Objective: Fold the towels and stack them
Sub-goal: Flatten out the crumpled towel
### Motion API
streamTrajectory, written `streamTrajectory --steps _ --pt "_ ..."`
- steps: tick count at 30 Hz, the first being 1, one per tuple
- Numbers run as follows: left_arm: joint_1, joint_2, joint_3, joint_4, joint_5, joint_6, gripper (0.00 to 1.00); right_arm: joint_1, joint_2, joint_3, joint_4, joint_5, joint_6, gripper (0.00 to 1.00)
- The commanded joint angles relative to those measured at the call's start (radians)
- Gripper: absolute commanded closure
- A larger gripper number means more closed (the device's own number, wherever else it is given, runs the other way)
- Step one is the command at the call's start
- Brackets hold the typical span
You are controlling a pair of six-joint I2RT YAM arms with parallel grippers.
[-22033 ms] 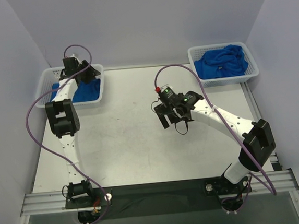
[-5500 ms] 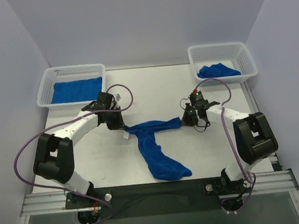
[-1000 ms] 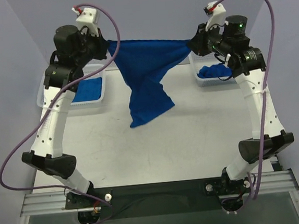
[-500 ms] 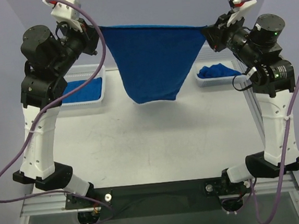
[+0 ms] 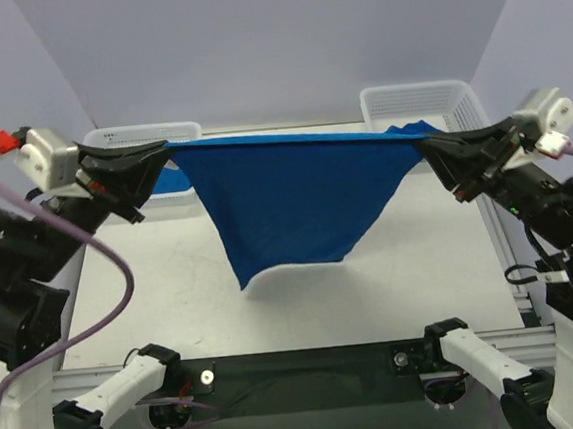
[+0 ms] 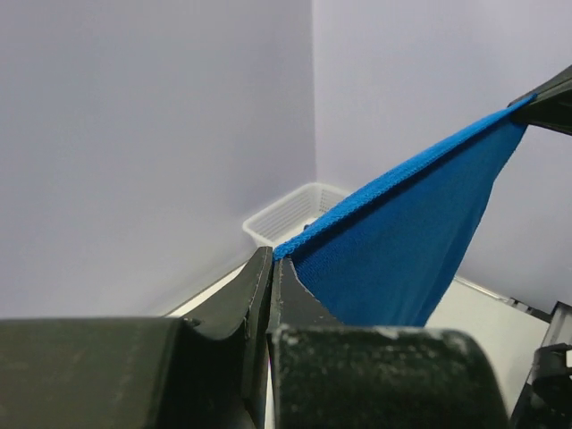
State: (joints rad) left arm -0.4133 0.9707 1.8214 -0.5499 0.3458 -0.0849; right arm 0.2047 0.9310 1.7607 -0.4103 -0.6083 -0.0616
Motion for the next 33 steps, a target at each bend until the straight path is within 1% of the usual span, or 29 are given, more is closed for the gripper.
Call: streamTrajectory --steps 1,4,6,11,12,14,15,17,18,20,21,22,25,27,29,33 --pt "0.037 -0.067 -0.005 0.114 -0.119 0.011 1.0 -0.031 -0.04 0.037 0.042 0.142 -0.043 1.0" --pt "0.036 -0.073 -0.014 0.119 -0.145 0.022 1.0 -0.031 -0.02 0.068 0.044 0.117 -0.026 1.0" --pt "0.036 -0.063 -0.033 0.126 -0.168 0.028 1.0 -0.031 0.009 0.068 0.05 0.128 -0.021 1.0" --pt "0.036 0.052 -0.091 0.162 -0.24 0.004 1.0 -0.031 0.106 0.034 0.064 0.173 -0.004 1.0" --pt "0.036 0.075 -0.103 0.183 -0.255 -0.002 1.0 -0.031 0.145 0.026 0.074 0.18 -0.003 1.0" --pt "0.039 0.155 -0.145 0.205 -0.31 -0.01 1.0 -0.031 0.193 0.002 0.077 0.193 -0.012 1.0" --pt "0.039 0.184 -0.158 0.226 -0.327 -0.012 1.0 -0.031 0.242 -0.01 0.085 0.205 -0.018 1.0" --pt "0.057 0.285 -0.191 0.246 -0.338 -0.027 1.0 -0.033 0.293 -0.064 0.114 0.251 -0.035 1.0" --pt "0.068 0.356 -0.198 0.264 -0.364 -0.035 1.0 -0.034 0.345 -0.081 0.151 0.265 -0.043 1.0" --pt "0.105 0.429 -0.217 0.287 -0.372 -0.059 1.0 -0.034 0.406 -0.101 0.183 0.309 -0.055 1.0" --pt "0.117 0.466 -0.218 0.307 -0.375 -0.068 1.0 -0.036 0.472 -0.11 0.211 0.317 -0.069 1.0" --pt "0.129 0.538 -0.22 0.32 -0.376 -0.084 1.0 -0.037 0.506 -0.113 0.225 0.326 -0.073 1.0" --pt "0.162 0.667 -0.211 0.367 -0.375 -0.087 1.0 -0.037 0.643 -0.107 0.287 0.358 -0.076 1.0" --pt "0.174 0.751 -0.174 0.389 -0.355 -0.073 1.0 -0.037 0.743 -0.083 0.329 0.369 -0.073 1.0" --pt "0.174 0.799 -0.148 0.415 -0.347 -0.055 1.0 -0.037 0.842 -0.05 0.352 0.369 -0.072 1.0" --pt "0.188 0.911 -0.077 0.453 -0.309 -0.036 1.0 -0.037 0.98 0.043 0.369 0.357 -0.084 0.98"
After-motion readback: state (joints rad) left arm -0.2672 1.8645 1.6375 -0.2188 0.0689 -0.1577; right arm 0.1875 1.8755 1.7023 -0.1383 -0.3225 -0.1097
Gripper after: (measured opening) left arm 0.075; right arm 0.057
